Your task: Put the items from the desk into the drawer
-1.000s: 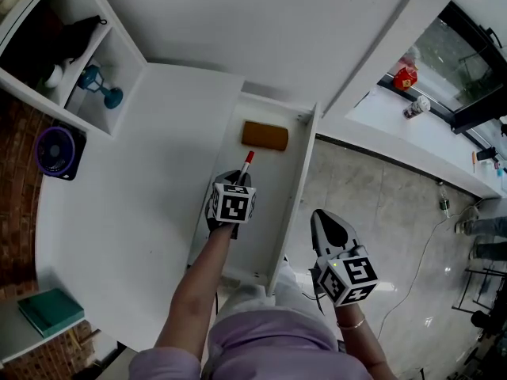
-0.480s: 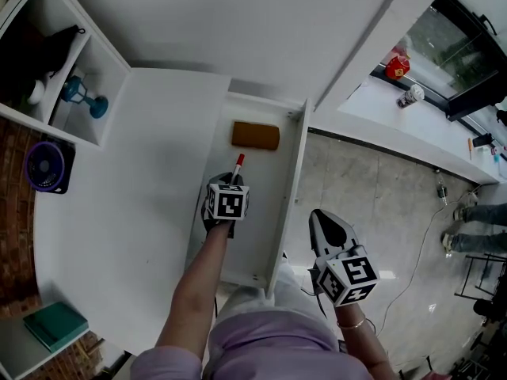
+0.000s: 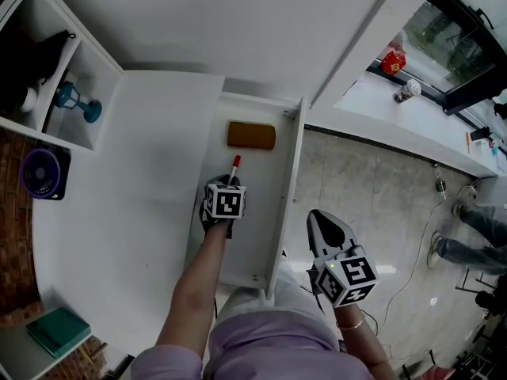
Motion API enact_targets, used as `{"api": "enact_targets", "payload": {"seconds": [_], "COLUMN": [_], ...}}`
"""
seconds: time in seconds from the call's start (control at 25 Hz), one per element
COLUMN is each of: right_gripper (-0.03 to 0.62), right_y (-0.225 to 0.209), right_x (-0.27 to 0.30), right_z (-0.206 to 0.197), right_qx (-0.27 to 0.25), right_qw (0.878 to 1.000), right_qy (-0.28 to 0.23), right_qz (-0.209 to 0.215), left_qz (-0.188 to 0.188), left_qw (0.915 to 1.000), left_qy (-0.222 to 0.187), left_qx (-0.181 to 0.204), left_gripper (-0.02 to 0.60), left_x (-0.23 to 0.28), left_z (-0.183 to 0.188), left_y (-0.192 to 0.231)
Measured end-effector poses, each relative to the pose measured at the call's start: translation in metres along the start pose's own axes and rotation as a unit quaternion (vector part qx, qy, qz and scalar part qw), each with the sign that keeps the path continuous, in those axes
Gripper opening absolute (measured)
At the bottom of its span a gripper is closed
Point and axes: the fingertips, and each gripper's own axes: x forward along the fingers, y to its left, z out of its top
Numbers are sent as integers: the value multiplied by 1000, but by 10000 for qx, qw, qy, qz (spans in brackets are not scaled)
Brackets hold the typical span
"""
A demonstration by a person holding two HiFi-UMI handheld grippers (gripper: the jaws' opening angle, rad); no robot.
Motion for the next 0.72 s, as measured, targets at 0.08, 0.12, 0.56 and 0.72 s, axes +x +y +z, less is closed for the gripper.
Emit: {"api": "enact_targets", "payload": {"seconds": [0.08,0.12,0.56,0.72], "right_gripper": [5,5,5,5], "right_y": [0,0,-3,-5], "right_x": [0,0,2,4], "right_z": [-1,-1,-3,-3], "right_qx": [12,16,51,67], "right_qw": [10000,10000,10000,10000], "right_qy": [12,15,44,47], "right_qz": [-5,-5,-50,-31], "left_qz": [-3,-1,-8,-2], "left_qw": [10000,10000,9997,9997], "left_qy": [43,63,214,203], "left_qx": [0,-2,-74,-107], "left_gripper": [67,67,71,74], "left_x": [2,2,12,14], "left_z": [-2,-3,-12,-12], "left_y": [0,0,1,1]}}
